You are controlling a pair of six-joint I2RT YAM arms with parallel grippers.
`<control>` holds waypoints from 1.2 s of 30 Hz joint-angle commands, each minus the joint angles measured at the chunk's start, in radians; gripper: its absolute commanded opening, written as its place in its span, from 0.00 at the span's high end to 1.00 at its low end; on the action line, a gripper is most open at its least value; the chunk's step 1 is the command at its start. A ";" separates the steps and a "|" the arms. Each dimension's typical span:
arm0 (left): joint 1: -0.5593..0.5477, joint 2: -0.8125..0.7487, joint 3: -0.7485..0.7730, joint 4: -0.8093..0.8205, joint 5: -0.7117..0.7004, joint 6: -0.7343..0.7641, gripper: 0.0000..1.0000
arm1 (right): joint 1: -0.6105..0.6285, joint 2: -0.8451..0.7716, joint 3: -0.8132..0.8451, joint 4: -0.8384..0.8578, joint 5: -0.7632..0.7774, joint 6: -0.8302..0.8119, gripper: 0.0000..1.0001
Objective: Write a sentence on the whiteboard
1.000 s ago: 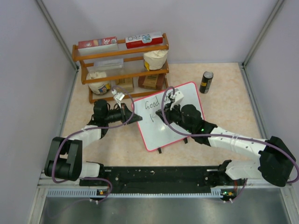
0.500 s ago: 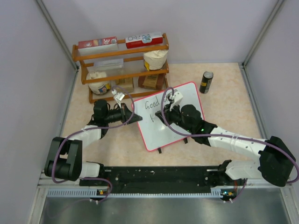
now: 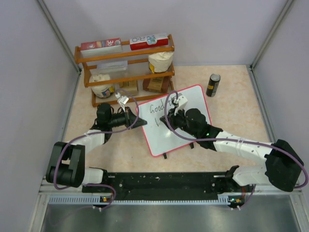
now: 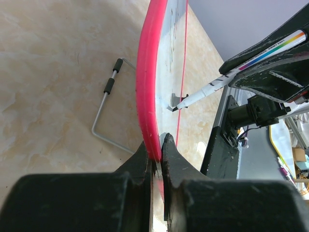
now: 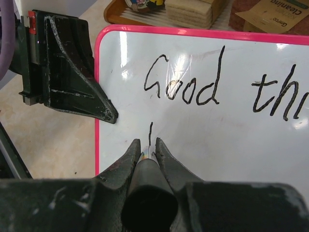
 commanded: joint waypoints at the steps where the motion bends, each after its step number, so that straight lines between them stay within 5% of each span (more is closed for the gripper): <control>1: -0.037 0.021 -0.053 -0.095 -0.021 0.238 1.00 | 0.009 0.024 0.037 0.036 0.012 -0.006 1.00; 36: -0.037 0.018 -0.055 -0.093 -0.022 0.238 1.00 | -0.017 -0.012 -0.001 -0.035 0.112 0.012 1.00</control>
